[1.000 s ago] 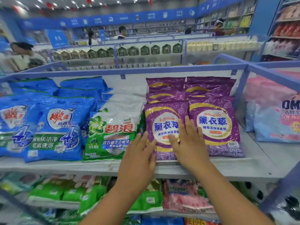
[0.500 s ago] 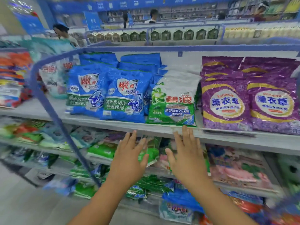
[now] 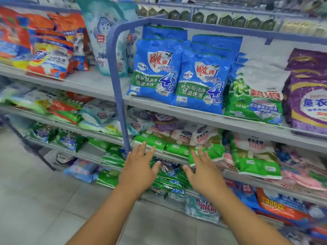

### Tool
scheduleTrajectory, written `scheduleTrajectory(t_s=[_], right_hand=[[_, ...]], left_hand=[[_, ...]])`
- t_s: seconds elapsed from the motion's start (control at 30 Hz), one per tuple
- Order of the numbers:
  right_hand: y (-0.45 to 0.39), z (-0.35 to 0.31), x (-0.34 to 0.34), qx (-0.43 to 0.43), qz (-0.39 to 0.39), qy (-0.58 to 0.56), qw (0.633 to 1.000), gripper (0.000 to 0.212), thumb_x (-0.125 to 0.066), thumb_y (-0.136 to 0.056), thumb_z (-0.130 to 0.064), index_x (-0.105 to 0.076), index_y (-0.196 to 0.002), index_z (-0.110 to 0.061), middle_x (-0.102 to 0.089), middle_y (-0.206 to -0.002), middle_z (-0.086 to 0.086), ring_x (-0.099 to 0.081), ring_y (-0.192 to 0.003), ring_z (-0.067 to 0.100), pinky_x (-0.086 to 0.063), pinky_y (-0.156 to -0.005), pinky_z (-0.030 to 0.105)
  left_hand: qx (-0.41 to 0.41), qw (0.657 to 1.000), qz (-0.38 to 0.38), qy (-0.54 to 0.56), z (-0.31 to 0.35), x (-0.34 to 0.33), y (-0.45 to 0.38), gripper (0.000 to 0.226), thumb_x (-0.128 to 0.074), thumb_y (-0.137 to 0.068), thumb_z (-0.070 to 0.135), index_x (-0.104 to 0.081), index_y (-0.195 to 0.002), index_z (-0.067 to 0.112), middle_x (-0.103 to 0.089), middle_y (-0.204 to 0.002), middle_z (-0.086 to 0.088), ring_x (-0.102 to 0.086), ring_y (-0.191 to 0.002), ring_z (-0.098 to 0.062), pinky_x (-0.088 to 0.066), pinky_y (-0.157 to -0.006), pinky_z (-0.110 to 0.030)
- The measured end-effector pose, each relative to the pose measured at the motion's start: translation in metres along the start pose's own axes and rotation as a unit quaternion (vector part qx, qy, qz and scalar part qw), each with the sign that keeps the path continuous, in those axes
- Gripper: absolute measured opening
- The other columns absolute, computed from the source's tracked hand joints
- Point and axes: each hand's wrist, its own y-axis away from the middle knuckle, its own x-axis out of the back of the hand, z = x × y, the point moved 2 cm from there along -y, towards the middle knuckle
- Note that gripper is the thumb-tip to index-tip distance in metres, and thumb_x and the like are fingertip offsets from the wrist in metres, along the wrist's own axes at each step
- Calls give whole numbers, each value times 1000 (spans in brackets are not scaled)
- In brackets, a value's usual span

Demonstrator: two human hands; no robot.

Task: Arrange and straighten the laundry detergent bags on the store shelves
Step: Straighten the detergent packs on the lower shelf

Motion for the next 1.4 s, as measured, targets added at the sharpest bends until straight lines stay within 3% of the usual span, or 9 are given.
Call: scheduleTrajectory(t_s=[0.27, 0.53, 0.67, 0.8, 0.9, 1.0, 1.1, 1.27, 1.4], right_hand=[[-77, 4, -13, -11, -24, 3, 1000, 75, -40, -101, -56, -9, -161, -24, 1, -169, 3, -2, -156, 26, -12, -124, 41], [-189, -8, -39, -11, -81, 36, 996, 70, -38, -102, -54, -14, -161, -25, -7, -169, 2, -14, -154, 26, -24, -121, 40], [-225, -7, -59, -10, -89, 23, 996, 69, -39, -102, -51, -14, -160, -24, -13, -168, 6, -16, -153, 28, -17, -124, 43], [-258, -10, -81, -68, -24, -14, 997, 46, -37, -96, -56, -41, -131, -27, -57, -136, 8, -62, -112, 31, -50, -95, 43], [-275, -7, -91, -92, 8, -18, 996, 48, -28, -88, -58, -49, -116, -25, -64, -119, 9, -65, -102, 30, -51, -89, 42], [-280, -4, -95, -100, 34, -35, 994, 49, -32, -88, -57, -51, -119, -24, -65, -120, 9, -65, -103, 31, -51, -88, 42], [-277, -1, -93, -110, 55, -75, 990, 46, -40, -95, -50, -46, -131, -22, -65, -125, 13, -66, -103, 33, -53, -85, 38], [-280, -4, -80, -134, 68, -196, 969, 40, -47, -101, -41, -52, -132, -17, -65, -129, 14, -60, -120, 34, -43, -87, 34], [-271, -18, -83, -101, 73, -84, 989, 47, -43, -95, -64, -59, -110, -22, -68, -113, 11, -62, -109, 32, -50, -89, 39]], left_hand=[[26, 997, -68, -10, -18, -28, -71, 68, -37, -103, 56, -15, -161, 30, -1, -170, -7, 2, -156, -28, -8, -127, -44], [73, 994, -77, 22, -28, -72, -161, 68, -40, -103, 52, -20, -160, 23, -12, -169, -7, -11, -155, -29, -20, -124, -43], [94, 992, -78, 27, -29, -91, -197, 46, -45, -101, 44, -54, -138, 19, -58, -138, -11, -47, -130, -31, -47, -100, -39], [44, 997, 5, -63, -35, -102, -234, 45, -35, -92, 43, -69, -107, 17, -68, -111, -11, -59, -106, -32, -49, -83, -35], [127, 989, -14, -70, -35, -104, -272, 64, -33, -95, 59, -73, -106, 10, -71, -109, -11, -68, -103, -32, -54, -82, -35], [143, 986, -3, -82, -29, -116, -297, 58, -43, -94, 61, -72, -111, 13, -72, -113, -9, -68, -107, -30, -50, -89, -38], [127, 991, 5, -51, -25, -121, -307, 48, -46, -93, 50, -71, -116, 16, -70, -122, -7, -64, -115, -29, -45, -97, -38], [83, 995, -46, -9, -42, -103, -279, 44, -45, -99, 46, -72, -109, 13, -71, -117, -10, -66, -111, -30, -50, -86, -33], [89, 958, -119, 243, -76, -97, -230, 31, -59, -94, 37, -70, -102, 9, -69, -93, -8, -62, -85, -25, -46, -72, -30]])
